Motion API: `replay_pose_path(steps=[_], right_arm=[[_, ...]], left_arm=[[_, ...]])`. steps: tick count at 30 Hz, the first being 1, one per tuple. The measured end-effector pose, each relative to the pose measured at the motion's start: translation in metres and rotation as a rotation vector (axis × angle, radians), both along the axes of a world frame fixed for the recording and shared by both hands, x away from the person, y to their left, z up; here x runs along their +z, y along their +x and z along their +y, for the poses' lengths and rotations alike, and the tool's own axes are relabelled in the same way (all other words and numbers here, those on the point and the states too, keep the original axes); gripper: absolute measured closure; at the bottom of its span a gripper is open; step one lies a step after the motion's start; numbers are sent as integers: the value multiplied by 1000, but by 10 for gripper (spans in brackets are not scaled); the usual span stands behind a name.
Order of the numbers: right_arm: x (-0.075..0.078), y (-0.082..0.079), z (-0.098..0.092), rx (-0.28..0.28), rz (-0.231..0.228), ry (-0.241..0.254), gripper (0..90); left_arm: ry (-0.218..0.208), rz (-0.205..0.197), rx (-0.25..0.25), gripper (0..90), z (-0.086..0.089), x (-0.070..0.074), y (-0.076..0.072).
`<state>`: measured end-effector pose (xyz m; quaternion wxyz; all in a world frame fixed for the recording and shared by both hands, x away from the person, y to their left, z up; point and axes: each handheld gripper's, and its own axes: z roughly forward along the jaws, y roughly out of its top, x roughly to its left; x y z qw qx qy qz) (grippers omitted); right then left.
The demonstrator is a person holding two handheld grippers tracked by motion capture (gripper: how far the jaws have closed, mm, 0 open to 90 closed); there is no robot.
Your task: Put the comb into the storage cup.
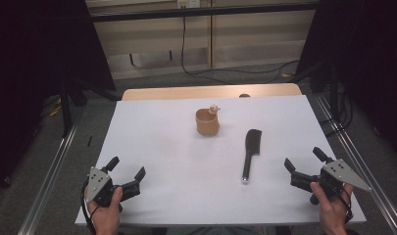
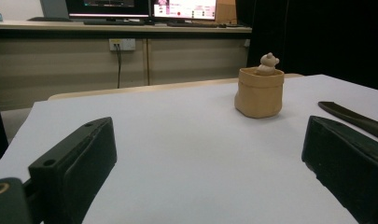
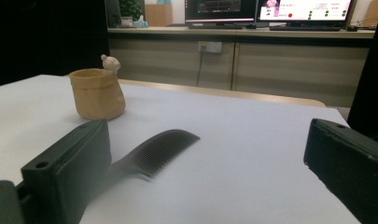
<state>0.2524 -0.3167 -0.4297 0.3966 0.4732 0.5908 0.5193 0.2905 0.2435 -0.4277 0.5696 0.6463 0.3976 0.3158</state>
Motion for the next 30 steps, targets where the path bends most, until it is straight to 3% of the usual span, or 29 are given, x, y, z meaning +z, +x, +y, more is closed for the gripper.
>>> replay_pose_path(steps=[13, 22, 26, 30], right_arm=[[-2, 4, 1, 35, 11, 23, 0], [-5, 4, 10, 89, 34, 16, 0], [-2, 4, 16, 77, 33, -4, 0], [3, 5, 20, 91, 23, 30, 0]], left_arm=[[-2, 17, 6, 33, 0, -2, 3], [-7, 26, -3, 32, -1, -3, 7], [-11, 15, -13, 32, -3, -1, 6], [-9, 7, -20, 32, -4, 0, 5]])
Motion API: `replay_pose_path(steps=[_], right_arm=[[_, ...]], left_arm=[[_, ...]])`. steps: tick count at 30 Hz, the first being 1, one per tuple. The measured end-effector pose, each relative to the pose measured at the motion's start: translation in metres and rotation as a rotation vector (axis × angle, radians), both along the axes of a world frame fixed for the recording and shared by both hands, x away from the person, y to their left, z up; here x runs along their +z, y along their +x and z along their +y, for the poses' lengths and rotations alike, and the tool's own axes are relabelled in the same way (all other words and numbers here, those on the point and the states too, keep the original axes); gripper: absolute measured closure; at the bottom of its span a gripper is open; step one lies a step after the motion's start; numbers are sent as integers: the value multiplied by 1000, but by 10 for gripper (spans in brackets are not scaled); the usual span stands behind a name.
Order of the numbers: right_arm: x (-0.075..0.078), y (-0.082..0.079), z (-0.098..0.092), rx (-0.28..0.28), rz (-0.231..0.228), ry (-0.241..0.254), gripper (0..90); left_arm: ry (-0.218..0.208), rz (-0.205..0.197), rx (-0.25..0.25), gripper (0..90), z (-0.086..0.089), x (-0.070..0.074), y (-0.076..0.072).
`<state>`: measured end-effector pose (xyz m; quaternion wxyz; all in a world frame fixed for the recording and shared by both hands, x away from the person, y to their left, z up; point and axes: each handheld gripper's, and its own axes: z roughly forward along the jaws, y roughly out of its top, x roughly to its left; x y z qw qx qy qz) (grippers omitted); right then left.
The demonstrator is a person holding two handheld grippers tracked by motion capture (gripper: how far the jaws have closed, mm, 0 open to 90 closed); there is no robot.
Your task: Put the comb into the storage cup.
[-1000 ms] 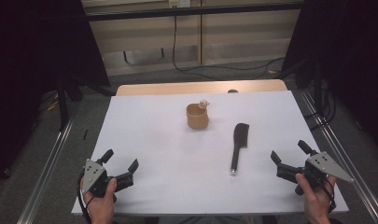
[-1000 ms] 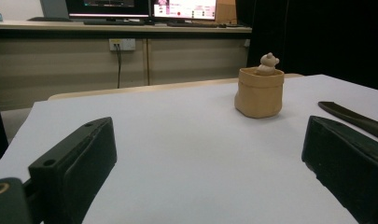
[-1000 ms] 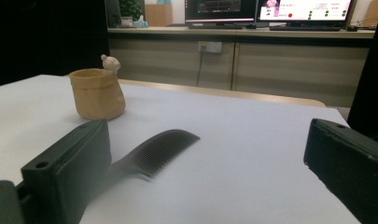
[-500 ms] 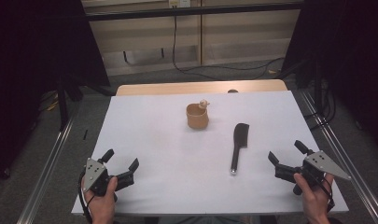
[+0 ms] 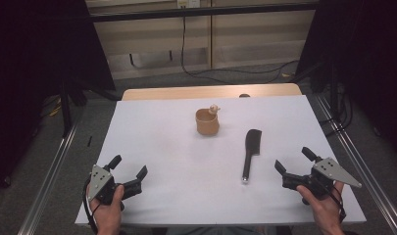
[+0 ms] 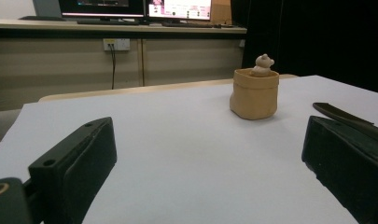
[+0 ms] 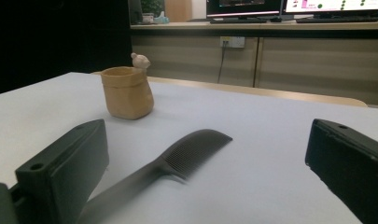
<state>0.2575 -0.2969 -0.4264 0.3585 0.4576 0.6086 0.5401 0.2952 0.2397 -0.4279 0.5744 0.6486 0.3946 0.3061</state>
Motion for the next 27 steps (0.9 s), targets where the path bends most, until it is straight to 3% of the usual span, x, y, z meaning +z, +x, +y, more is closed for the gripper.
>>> replay_pose_path(steps=[8, 12, 27], right_arm=[[2, 14, 18, 78, -3, -19, 0], [4, 20, 23, 123, -6, 1, 0], [10, 46, 34, 136, -22, 9, 25]], left_arm=[[4, 8, 1, 32, 1, -1, -2], [6, 7, -3, 32, 0, -1, -2], [16, 7, -5, 32, 0, -1, -2]])
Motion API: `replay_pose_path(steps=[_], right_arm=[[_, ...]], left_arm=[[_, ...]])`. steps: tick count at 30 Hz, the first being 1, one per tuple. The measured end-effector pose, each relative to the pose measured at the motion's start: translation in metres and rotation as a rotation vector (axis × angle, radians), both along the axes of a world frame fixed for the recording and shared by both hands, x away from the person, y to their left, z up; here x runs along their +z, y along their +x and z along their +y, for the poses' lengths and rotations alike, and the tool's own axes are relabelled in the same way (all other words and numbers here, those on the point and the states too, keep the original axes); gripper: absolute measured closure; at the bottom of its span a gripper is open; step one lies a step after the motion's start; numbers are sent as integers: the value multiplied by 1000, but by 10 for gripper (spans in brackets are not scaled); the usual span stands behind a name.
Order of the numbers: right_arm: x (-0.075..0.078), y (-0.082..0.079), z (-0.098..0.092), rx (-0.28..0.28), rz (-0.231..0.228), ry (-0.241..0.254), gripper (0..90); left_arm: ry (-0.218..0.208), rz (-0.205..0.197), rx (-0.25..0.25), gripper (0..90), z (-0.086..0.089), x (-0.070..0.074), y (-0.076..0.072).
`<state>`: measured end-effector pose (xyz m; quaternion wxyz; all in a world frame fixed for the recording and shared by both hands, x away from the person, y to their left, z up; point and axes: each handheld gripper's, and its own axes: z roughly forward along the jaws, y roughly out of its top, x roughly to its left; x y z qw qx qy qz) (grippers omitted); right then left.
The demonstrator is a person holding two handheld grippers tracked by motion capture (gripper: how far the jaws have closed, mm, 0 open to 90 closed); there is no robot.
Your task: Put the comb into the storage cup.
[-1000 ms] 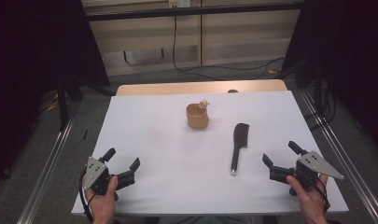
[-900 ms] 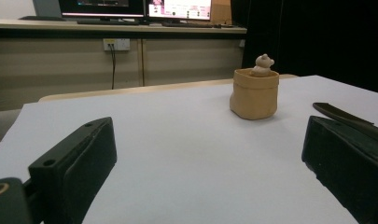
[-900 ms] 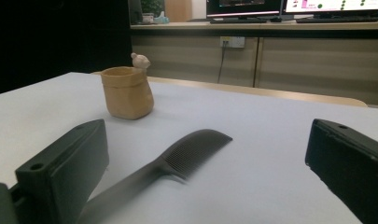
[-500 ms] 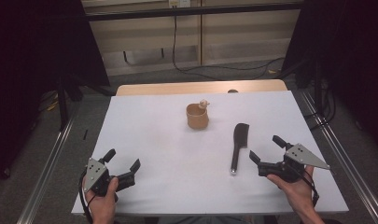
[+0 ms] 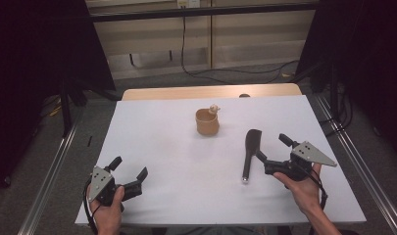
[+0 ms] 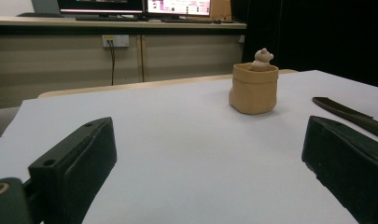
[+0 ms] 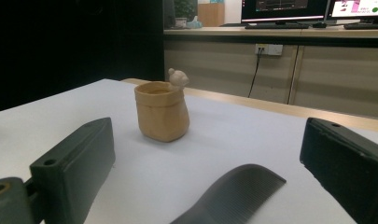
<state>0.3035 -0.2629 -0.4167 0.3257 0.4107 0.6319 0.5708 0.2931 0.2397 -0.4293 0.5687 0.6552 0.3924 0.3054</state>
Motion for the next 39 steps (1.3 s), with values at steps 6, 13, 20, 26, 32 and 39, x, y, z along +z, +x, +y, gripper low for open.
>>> replay_pose_path(steps=[6, 13, 20, 26, 32, 39], right_arm=[[3, 14, 7, 3, 6, -11, 42], [0, 13, 7, -18, -26, 15, 177], [-3, 16, 4, 7, 12, 27, 308], [-2, 14, 4, 23, 40, 3, 473], [-2, 15, 3, 58, 52, -1, 670], [-1, 15, 4, 80, 56, -7, 873]], left_arm=[[-4, 1, -3, 32, -1, 0, 1], [0, -7, -18, 32, -2, 1, 1], [2, -4, -17, 32, 1, 1, 0], [-5, 1, -16, 32, 2, 1, 1], [-1, 1, -19, 32, 2, 1, 0], [15, -3, -24, 32, 2, 1, 0]])
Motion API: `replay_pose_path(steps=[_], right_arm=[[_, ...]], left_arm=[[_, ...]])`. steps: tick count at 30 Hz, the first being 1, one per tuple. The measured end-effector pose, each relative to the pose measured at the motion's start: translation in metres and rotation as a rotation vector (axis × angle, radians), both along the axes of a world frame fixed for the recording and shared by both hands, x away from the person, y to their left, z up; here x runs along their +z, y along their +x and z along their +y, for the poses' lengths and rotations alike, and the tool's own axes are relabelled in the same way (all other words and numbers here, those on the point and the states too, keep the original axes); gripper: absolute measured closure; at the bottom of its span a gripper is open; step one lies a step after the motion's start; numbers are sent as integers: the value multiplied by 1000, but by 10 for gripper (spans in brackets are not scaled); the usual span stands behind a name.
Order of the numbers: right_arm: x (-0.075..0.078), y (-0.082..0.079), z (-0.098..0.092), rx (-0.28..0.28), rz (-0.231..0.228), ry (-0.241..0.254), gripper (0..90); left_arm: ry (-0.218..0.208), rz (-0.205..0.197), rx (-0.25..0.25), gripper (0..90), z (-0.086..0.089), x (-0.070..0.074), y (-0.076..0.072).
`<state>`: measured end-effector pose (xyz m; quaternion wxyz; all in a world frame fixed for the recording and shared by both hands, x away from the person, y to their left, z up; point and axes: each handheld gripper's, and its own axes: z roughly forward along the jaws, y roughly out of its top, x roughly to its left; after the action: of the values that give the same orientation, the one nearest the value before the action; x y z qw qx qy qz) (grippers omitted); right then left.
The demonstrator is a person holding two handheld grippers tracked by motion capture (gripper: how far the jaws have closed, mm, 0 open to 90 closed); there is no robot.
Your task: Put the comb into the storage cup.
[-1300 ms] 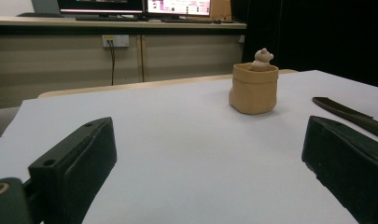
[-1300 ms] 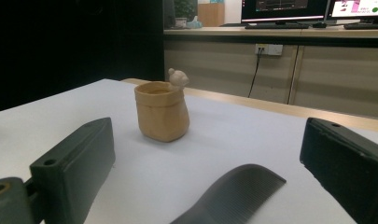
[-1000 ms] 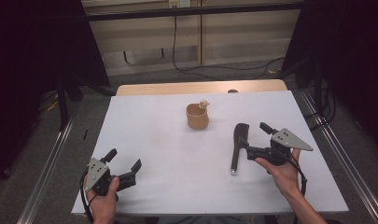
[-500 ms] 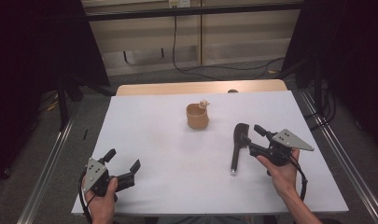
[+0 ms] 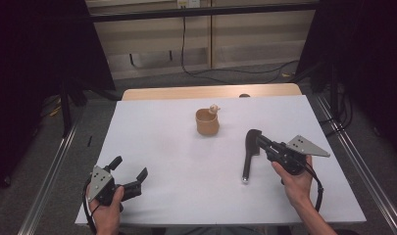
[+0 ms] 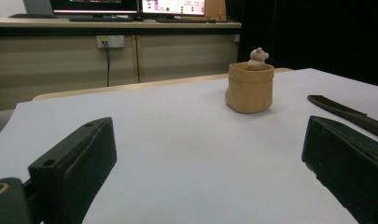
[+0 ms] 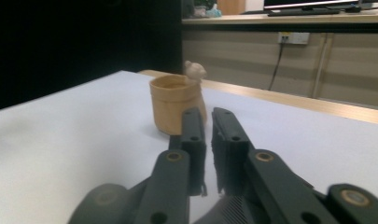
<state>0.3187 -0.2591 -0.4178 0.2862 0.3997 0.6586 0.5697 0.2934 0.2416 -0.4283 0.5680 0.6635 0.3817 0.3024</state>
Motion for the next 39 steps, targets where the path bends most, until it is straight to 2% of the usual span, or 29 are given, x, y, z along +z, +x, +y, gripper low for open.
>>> replay_pose_path(steps=[3, 4, 5, 10, 13, 14, 15, 16, 17, 18, 20, 22, 25, 26, 28, 29, 32, 35, 36, 38, 39], right_arm=[[0, 0, 1, 2, 9, -12, 900], [0, 1, 2, 10, 31, -17, 900], [0, 1, 2, 10, 31, -17, 900], [5, 2, 5, 63, 73, -74, 900], [7, 3, 8, 111, 173, -94, 900], [7, 4, 9, 125, 193, -99, 900], [7, 4, 9, 125, 193, -99, 900], [7, 5, 11, 136, 238, -95, 900], [7, 5, 11, 136, 238, -95, 900], [7, 5, 12, 145, 265, -85, 900], [7, 5, 12, 140, 279, -85, 900], [8, 6, 14, 162, 331, -90, 900], [9, 8, 15, 178, 357, -90, 900], [10, 11, 18, 201, 389, -109, 900], [11, 12, 19, 205, 397, -114, 900], [13, 15, 21, 217, 425, -129, 900], [13, 18, 25, 221, 467, -144, 900], [11, 20, 27, 226, 484, -139, 900], [5, 21, 29, 228, 517, -135, 900], [0, 22, 32, 240, 546, -144, 900], [0, 22, 32, 240, 546, -144, 900]], left_arm=[[-1, 3, 4, 32, 0, 0, 0], [3, 5, 8, 32, -1, -1, -1], [3, 5, 8, 32, -1, -1, -1], [11, 4, -4, 32, -4, -1, -1], [1, 7, -2, 32, -3, -1, -1], [-6, 8, -2, 32, -3, -1, -1], [-6, 8, -2, 32, -3, -1, -1], [-9, 8, -3, 32, -2, -1, -1], [-9, 8, -3, 32, -2, -1, -1], [-4, 8, -2, 32, -2, -1, -1], [-4, 8, -3, 32, -2, -1, -1], [-2, 5, -1, 32, -2, -1, -1], [0, 6, 1, 32, -2, -1, -1], [-3, 10, 2, 32, -3, -1, -1], [2, 10, 1, 32, -2, -1, 0], [2, 9, 1, 32, -3, -1, 0], [1, 6, -1, 32, -2, -1, 0], [-3, 7, 3, 32, -1, -1, 0], [-4, 6, 4, 32, 0, 0, 0], [-5, 8, 5, 32, -1, -1, 0], [-5, 8, 5, 32, -1, -1, 0]])
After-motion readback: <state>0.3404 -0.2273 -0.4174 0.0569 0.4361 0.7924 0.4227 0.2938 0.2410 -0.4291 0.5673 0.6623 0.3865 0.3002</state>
